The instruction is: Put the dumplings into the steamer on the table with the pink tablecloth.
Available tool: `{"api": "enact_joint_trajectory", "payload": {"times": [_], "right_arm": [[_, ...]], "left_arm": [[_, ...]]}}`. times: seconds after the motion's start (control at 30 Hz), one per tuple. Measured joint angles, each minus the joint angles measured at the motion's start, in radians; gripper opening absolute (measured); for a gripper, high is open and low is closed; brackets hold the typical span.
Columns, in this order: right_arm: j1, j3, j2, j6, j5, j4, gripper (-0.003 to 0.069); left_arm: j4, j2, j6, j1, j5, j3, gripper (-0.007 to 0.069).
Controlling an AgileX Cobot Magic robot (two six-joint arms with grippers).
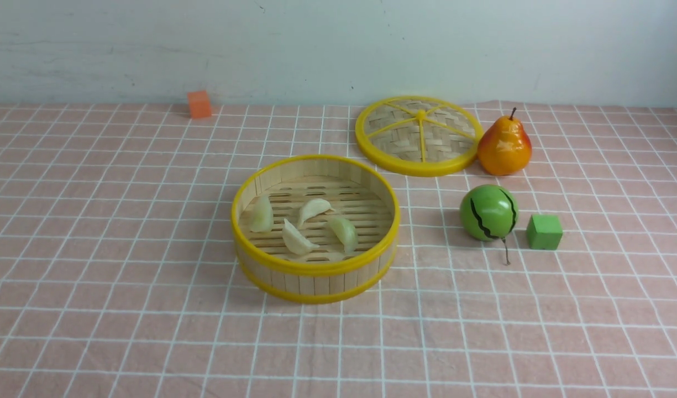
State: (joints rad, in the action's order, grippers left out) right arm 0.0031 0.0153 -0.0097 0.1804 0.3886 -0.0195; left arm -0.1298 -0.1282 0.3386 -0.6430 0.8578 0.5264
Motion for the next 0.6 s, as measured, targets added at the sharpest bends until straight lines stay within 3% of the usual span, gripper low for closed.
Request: {"api": "enact_joint_trajectory", "payload": {"times": [0.6], "right_arm": [[-0.036,0.000,0.000,0.000,0.000,0.002,-0.0017]], "left_arm": [[0.000,0.000,0.000,0.000,0.000,0.000,0.0136]]}}
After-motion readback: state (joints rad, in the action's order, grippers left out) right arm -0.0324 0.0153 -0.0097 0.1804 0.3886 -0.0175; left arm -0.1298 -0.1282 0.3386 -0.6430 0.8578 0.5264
